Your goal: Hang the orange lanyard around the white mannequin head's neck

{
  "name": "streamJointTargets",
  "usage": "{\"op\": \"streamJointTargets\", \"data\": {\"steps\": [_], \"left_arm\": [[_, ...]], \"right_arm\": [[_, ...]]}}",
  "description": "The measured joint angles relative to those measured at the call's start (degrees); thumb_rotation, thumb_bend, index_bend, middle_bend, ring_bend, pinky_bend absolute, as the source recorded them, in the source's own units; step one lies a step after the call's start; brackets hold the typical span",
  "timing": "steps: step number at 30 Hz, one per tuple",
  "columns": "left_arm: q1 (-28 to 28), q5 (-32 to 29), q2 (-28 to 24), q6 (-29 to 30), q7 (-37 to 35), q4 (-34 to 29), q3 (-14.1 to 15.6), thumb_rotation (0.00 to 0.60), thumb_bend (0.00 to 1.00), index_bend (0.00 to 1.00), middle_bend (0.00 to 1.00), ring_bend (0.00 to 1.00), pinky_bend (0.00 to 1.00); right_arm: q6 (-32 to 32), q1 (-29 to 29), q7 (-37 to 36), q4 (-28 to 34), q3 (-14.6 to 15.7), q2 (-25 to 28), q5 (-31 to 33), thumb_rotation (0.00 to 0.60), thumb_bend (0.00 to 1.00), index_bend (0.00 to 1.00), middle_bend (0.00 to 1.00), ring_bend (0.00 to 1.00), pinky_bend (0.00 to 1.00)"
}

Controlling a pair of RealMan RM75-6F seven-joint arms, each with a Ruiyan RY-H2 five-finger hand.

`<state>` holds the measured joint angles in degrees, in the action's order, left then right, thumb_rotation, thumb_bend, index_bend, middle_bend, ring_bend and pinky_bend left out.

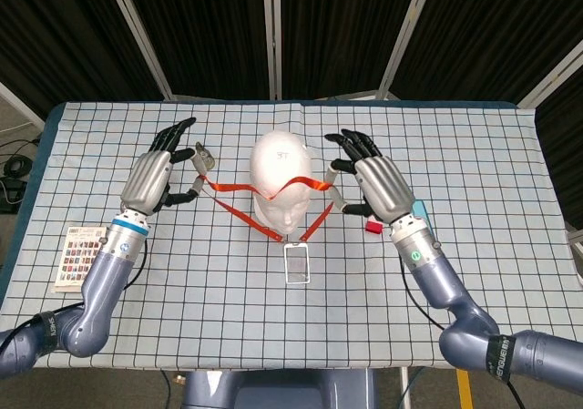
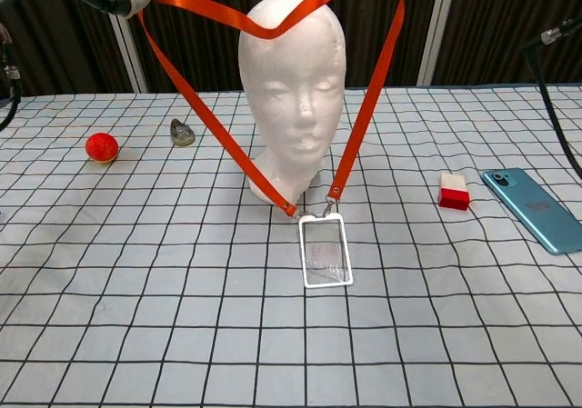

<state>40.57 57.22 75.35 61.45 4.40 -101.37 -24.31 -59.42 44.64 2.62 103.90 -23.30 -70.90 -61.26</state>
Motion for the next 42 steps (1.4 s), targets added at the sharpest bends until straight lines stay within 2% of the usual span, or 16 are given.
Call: {"op": "streamJointTargets", "data": {"steps": [7, 14, 19, 28, 29, 30, 31, 32, 33, 34, 35, 37, 42], "left_arm": [[3.4, -6.5, 0.6, -2.8, -0.9, 3.9, -2.6, 0.600, 0.54, 0.78, 0.00, 0.00, 0.00], [5.4, -10.4, 1.9, -4.7, -2.2, 7.8, -3.7, 0.600, 0.54, 0.77, 0.00, 0.00, 0.00], [6.6, -12.0, 3.3, -6.5, -3.5, 11.9, -3.8, 0.600, 0.54, 0.75, 0.00, 0.00, 0.00], [9.7, -13.3, 7.7, -12.7, -6.7, 23.8, -3.0, 0.600, 0.53, 0.55, 0.00, 0.00, 0.00], [10.1, -13.3, 8.2, -13.4, -7.0, 25.0, -2.9, 0.600, 0.53, 0.50, 0.00, 0.00, 0.00], [10.4, -13.3, 8.6, -14.0, -7.4, 26.1, -2.9, 0.600, 0.52, 0.44, 0.00, 0.00, 0.00], [10.9, -13.3, 9.2, -14.8, -7.9, 27.6, -2.8, 0.600, 0.49, 0.31, 0.00, 0.00, 0.00], [11.2, -13.2, 9.7, -15.3, -8.3, 28.6, -2.8, 0.600, 0.40, 0.16, 0.00, 0.00, 0.00], [11.5, -13.1, 10.1, -15.8, -8.7, 29.7, -2.8, 0.600, 0.33, 0.09, 0.00, 0.00, 0.00], [11.8, -12.9, 10.7, -16.4, -9.5, 31.0, -2.8, 0.600, 0.20, 0.01, 0.00, 0.00, 0.00], [12.0, -12.8, 11.0, -16.9, -10.1, 31.9, -2.8, 0.600, 0.09, 0.00, 0.00, 0.00, 0.00], [12.4, -12.0, 11.7, -18.0, -11.9, 33.8, -2.8, 0.600, 0.01, 0.00, 0.00, 0.00, 0.00], [12.7, -9.3, 12.4, -19.6, -15.0, 36.4, -2.8, 0.600, 0.00, 0.00, 0.00, 0.00, 0.00]], "right_arm": [[0.8, 2.2, -1.0, -5.0, -2.1, -2.2, 4.3, 0.600, 0.53, 0.74, 0.12, 0.00, 0.00], [2.3, 4.2, -1.9, -9.1, -3.7, -3.6, 7.7, 0.600, 0.53, 0.74, 0.13, 0.00, 0.00], [4.5, 5.8, -1.2, -13.6, -3.5, -4.8, 9.8, 0.600, 0.53, 0.74, 0.13, 0.00, 0.00], [10.1, 9.7, -1.9, -28.1, -2.3, -10.6, 11.5, 0.600, 0.52, 0.74, 0.13, 0.00, 0.00], [10.6, 10.2, -2.2, -29.6, -2.3, -11.3, 11.5, 0.600, 0.51, 0.73, 0.13, 0.00, 0.00], [11.2, 10.7, -2.6, -31.6, -2.2, -12.3, 11.5, 0.600, 0.51, 0.70, 0.13, 0.00, 0.00], [11.7, 11.1, -2.8, -33.0, -2.2, -13.0, 11.4, 0.600, 0.47, 0.64, 0.13, 0.00, 0.00], [12.0, 11.5, -3.1, -34.3, -2.2, -13.6, 11.4, 0.600, 0.40, 0.52, 0.11, 0.00, 0.00], [12.4, 11.9, -3.5, -35.9, -2.2, -14.4, 11.3, 0.600, 0.34, 0.43, 0.10, 0.00, 0.00], [12.6, 12.2, -3.7, -37.1, -2.1, -15.0, 11.1, 0.600, 0.24, 0.29, 0.07, 0.00, 0.00], [12.8, 12.5, -4.0, -38.3, -2.1, -15.6, 10.9, 0.600, 0.14, 0.18, 0.04, 0.00, 0.00], [13.2, 13.1, -4.4, -40.9, -1.9, -16.8, 10.5, 0.600, 0.06, 0.08, 0.01, 0.00, 0.00], [13.4, 14.0, -4.5, -44.7, -1.5, -18.7, 8.8, 0.600, 0.00, 0.02, 0.00, 0.00, 0.00]]}}
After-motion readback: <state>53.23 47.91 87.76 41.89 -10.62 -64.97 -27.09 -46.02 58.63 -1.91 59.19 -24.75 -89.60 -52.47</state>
